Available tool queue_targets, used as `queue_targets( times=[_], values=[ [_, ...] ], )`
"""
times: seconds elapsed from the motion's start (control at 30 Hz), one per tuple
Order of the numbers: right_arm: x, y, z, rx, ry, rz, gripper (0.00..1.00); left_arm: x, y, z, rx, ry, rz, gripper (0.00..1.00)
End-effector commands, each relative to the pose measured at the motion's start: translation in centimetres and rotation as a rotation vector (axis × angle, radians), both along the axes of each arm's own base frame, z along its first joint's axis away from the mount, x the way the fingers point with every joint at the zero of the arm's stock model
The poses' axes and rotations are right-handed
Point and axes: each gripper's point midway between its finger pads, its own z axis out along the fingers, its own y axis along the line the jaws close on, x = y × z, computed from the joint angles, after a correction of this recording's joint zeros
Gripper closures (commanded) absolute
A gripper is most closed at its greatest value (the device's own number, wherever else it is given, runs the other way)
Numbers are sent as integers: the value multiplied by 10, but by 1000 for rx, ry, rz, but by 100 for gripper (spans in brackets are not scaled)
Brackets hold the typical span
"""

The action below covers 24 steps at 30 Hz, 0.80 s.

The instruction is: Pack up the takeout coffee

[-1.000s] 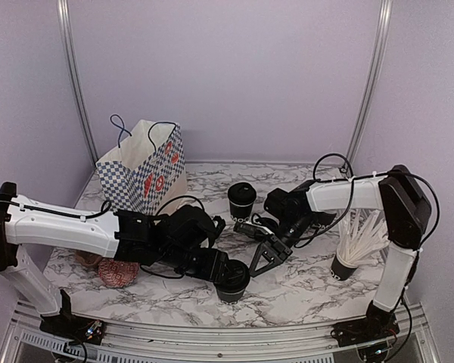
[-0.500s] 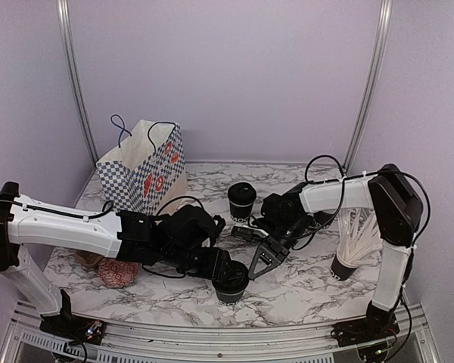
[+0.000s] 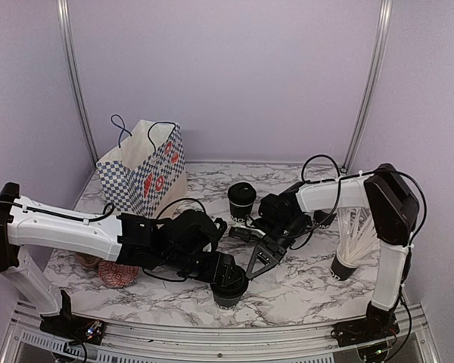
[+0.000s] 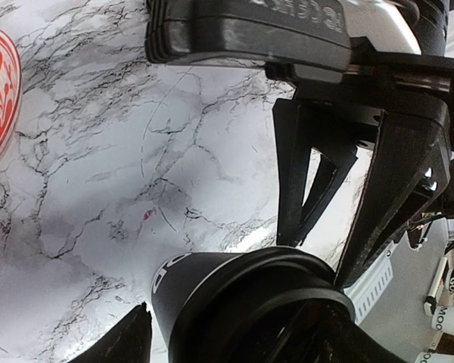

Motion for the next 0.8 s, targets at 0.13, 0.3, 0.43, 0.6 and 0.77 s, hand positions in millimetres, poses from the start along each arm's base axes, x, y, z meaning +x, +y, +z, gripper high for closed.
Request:
queue_targets(
  times=[0.13, 0.3, 0.43, 0.6, 0.77],
  values=[
    [9, -8, 12, 5, -150, -5, 46, 5, 24, 33, 1, -92, 34, 15],
    [7, -13, 13, 4, -188, -11, 53, -2, 34, 28, -10, -44, 57, 19],
    [5, -11, 16, 18, -179, -9, 63, -17, 36, 17, -15, 34, 61, 28],
    [-6, -6, 16, 30, -169, 19, 66, -26, 34, 12, -22, 75, 62, 38],
    [-10, -1, 18, 45, -157, 39, 67, -28, 26, 7, -29, 89, 40, 42]
  ],
)
